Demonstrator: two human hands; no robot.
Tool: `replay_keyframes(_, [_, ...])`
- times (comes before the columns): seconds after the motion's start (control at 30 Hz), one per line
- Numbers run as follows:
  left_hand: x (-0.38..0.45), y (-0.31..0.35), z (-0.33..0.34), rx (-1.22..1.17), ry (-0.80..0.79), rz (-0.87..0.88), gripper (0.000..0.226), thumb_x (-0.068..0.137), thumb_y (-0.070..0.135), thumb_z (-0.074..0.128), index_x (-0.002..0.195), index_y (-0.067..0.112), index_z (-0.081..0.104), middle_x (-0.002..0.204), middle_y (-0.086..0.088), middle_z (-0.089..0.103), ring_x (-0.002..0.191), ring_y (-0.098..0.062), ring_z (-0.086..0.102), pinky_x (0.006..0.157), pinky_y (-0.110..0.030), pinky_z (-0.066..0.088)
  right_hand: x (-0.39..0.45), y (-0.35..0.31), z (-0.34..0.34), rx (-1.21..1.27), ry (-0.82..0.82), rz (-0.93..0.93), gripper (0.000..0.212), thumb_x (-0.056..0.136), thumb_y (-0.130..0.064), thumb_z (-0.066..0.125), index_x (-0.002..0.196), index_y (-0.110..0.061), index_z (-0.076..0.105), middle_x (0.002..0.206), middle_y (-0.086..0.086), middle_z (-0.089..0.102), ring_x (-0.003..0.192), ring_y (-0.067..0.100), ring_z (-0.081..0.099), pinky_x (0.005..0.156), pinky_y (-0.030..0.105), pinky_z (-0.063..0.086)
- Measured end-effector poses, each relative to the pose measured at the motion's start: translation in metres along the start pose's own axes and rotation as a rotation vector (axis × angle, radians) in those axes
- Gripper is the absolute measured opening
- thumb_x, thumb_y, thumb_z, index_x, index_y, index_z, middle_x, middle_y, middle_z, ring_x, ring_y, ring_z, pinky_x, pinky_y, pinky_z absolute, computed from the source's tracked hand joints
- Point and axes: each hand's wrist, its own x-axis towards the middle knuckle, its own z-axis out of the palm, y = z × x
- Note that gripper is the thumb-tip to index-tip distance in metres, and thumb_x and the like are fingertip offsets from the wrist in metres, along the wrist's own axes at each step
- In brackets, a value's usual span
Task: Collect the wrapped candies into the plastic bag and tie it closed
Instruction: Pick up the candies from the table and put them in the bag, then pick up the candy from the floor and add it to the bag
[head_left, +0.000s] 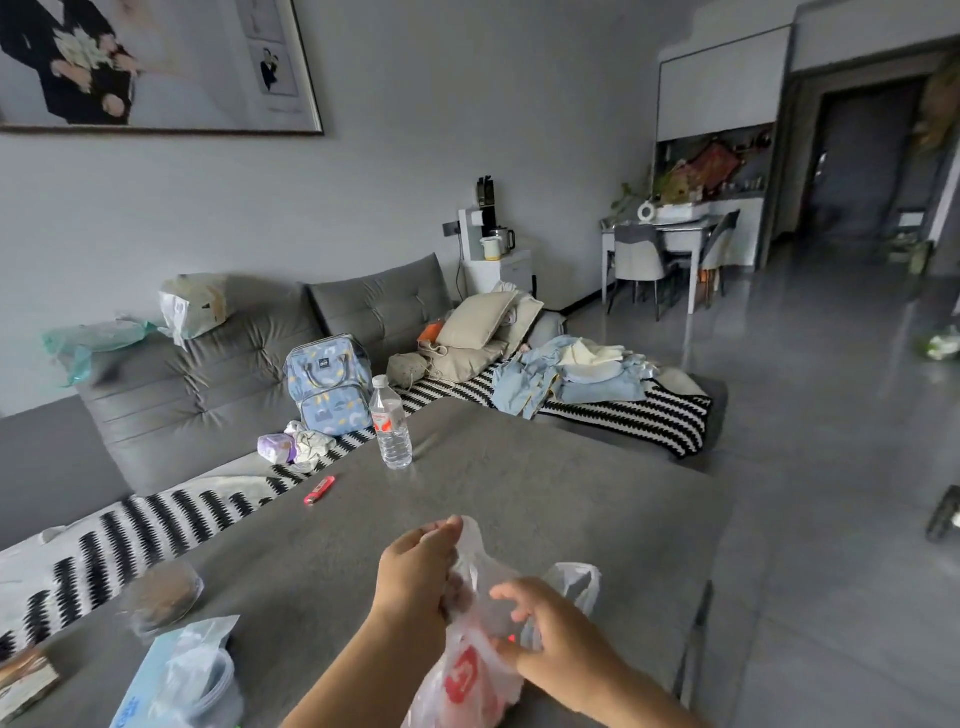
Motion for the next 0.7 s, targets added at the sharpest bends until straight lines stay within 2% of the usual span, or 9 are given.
replay_keyframes(0.1, [-0.027,0.013,0.017,0.011,-0.064,0.032,0.024,0.090,0.010,0.057,0.068,0.010,0.049,0.046,0.000,0.031,0.022,-0.006,0.025,0.031,-0.010,0.023,-0.020,-0.009,-0.018,0.052,-0.005,0.016,0.052,0.058,-0.064,0.057,0.098,-0.082,0.028,0.125,-0.029,0.046,0.108,-0.011,0.050,0.086,0.003,0.037])
replay_keyframes(0.2, [-0.056,0.021,0.035,0.038,-0.136,0.039,0.020,0.090,0.012,0.057,0.071,0.012,0.052,0.045,0.003,0.032,0.024,-0.006,0.025,0.033,-0.009,0.023,-0.045,-0.016,-0.041,0.030,0.010,0.023,0.059,0.057,-0.073,0.060,0.103,-0.084,0.024,0.138,-0.026,0.038,0.123,-0.011,0.039,0.106,0.012,0.030])
replay_keyframes(0.3, [-0.087,0.023,0.054,0.027,-0.233,0.002,0.016,0.090,0.013,0.057,0.074,0.014,0.053,0.044,0.004,0.033,0.025,-0.006,0.024,0.034,-0.011,0.022,-0.079,-0.022,-0.068,-0.090,0.012,0.026,0.065,0.061,-0.064,0.051,0.099,-0.090,0.006,0.132,-0.042,0.018,0.125,-0.019,0.025,0.102,0.001,0.016])
replay_keyframes(0.33, [-0.098,0.022,0.060,0.022,-0.262,-0.012,0.015,0.090,0.013,0.057,0.076,0.014,0.054,0.042,0.005,0.033,0.025,-0.006,0.023,0.034,-0.011,0.022,-0.091,-0.021,-0.077,-0.170,0.035,0.026,0.065,0.061,-0.064,0.051,0.099,-0.090,0.005,0.128,-0.047,0.011,0.127,-0.013,0.027,0.104,0.006,0.017])
replay_keyframes(0.4, [-0.118,0.020,0.071,0.015,-0.317,-0.036,0.013,0.090,0.013,0.057,0.077,0.014,0.055,0.040,0.006,0.033,0.025,-0.006,0.023,0.034,-0.012,0.023,-0.115,-0.011,-0.091,-0.338,0.053,0.059,0.062,0.061,-0.067,0.052,0.099,-0.089,0.009,0.127,-0.056,-0.001,0.135,0.007,0.029,0.111,0.028,0.020])
replay_keyframes(0.5, [-0.149,0.011,0.088,0.007,-0.388,-0.079,0.010,0.090,0.012,0.057,0.080,0.013,0.056,0.038,0.007,0.033,0.024,-0.006,0.023,0.032,-0.011,0.023,-0.163,0.000,-0.112,-0.684,0.256,0.170,0.065,0.056,-0.082,0.046,0.107,-0.082,0.007,0.147,-0.035,-0.014,0.135,0.019,0.036,0.103,0.046,0.017])
replay_keyframes(0.6, [-0.178,-0.002,0.107,0.007,-0.469,-0.108,0.012,0.090,0.013,0.058,0.078,0.013,0.056,0.037,0.007,0.034,0.024,-0.005,0.024,0.031,-0.009,0.025,-0.219,-0.001,-0.140,-0.632,0.127,0.358,0.049,0.062,-0.076,0.052,0.089,-0.086,0.013,0.146,-0.018,-0.033,0.142,0.019,-0.008,0.108,0.063,-0.005])
replay_keyframes(0.63, [-0.188,-0.007,0.114,0.004,-0.494,-0.118,0.014,0.090,0.013,0.058,0.076,0.013,0.056,0.037,0.007,0.034,0.024,-0.004,0.025,0.030,-0.009,0.025,-0.236,0.001,-0.149,-0.584,0.083,0.415,0.047,0.063,-0.073,0.053,0.085,-0.086,0.015,0.147,-0.016,-0.034,0.143,0.020,-0.014,0.107,0.064,-0.011])
replay_keyframes(0.7, [-0.207,-0.017,0.128,-0.009,-0.537,-0.134,0.016,0.090,0.013,0.056,0.074,0.013,0.055,0.037,0.007,0.035,0.023,-0.003,0.027,0.029,-0.008,0.026,-0.268,0.002,-0.166,-0.598,0.060,0.475,0.050,0.061,-0.075,0.053,0.094,-0.084,0.017,0.157,-0.008,-0.020,0.146,0.022,-0.005,0.106,0.063,-0.017])
